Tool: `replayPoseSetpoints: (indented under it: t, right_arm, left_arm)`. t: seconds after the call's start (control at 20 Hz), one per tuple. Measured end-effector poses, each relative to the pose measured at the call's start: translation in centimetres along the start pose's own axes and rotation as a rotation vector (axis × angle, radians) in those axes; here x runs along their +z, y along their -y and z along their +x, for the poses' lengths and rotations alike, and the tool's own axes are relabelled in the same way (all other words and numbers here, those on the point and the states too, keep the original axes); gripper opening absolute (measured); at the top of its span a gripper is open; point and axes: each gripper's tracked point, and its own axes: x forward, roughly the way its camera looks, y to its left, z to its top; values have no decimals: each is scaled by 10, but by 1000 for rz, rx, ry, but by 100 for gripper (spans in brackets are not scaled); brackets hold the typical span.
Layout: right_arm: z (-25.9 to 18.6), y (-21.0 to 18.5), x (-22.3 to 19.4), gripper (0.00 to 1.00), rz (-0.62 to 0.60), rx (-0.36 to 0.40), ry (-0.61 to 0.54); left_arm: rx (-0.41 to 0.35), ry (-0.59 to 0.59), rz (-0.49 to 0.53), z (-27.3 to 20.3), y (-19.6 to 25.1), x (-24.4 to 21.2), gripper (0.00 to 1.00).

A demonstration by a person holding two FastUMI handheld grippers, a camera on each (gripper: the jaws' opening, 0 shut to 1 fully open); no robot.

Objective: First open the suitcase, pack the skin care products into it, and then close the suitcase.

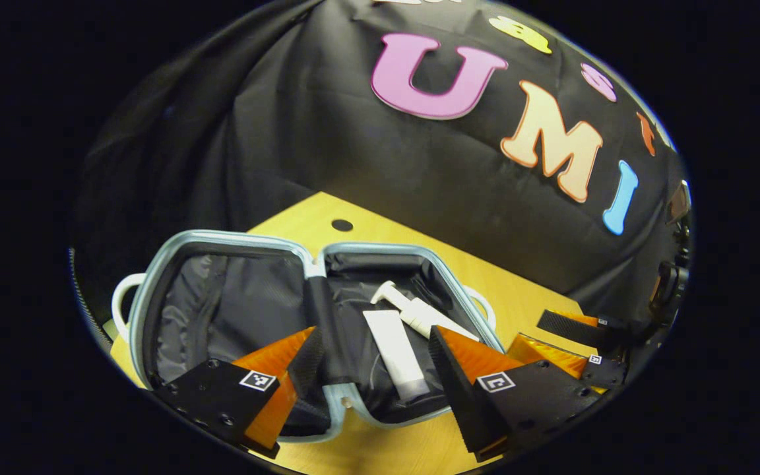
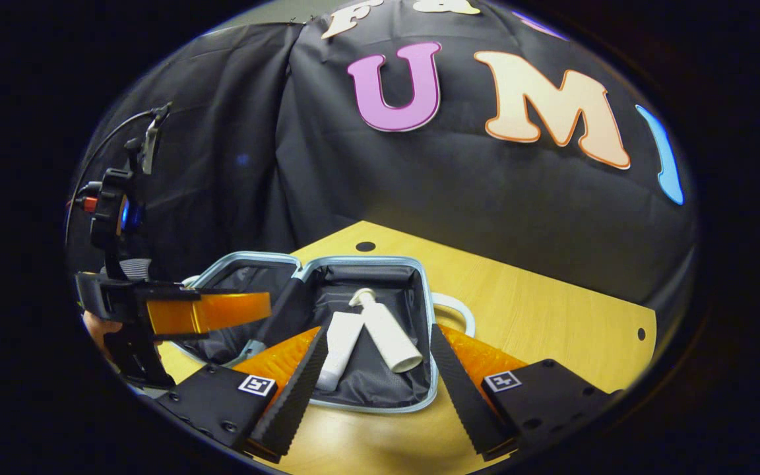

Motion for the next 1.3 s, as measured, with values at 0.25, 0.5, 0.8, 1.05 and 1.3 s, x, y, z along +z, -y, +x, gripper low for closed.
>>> replayPoseSetpoints:
  t: [0.25,0.5,0.8,1.05,1.3]
  right_arm:
    - [-55,-15,47,99,22,30,164]
    - [-101,-25,85,98,96,57,291]
    - [-133,0,87,98,141,15,344]
    - [-151,19,62,98,131,-46,281]
    - [-158,30,56,98,115,-99,274]
  left_arm:
    - [79,128,-170,-54,-73,31,94]
    - [223,226,-320,-86,-173,39,94]
    - [356,215,-382,-101,-254,12,95]
    - [354,177,-497,-77,-289,-7,94]
    - [317,123,-577,-50,-294,-24,92]
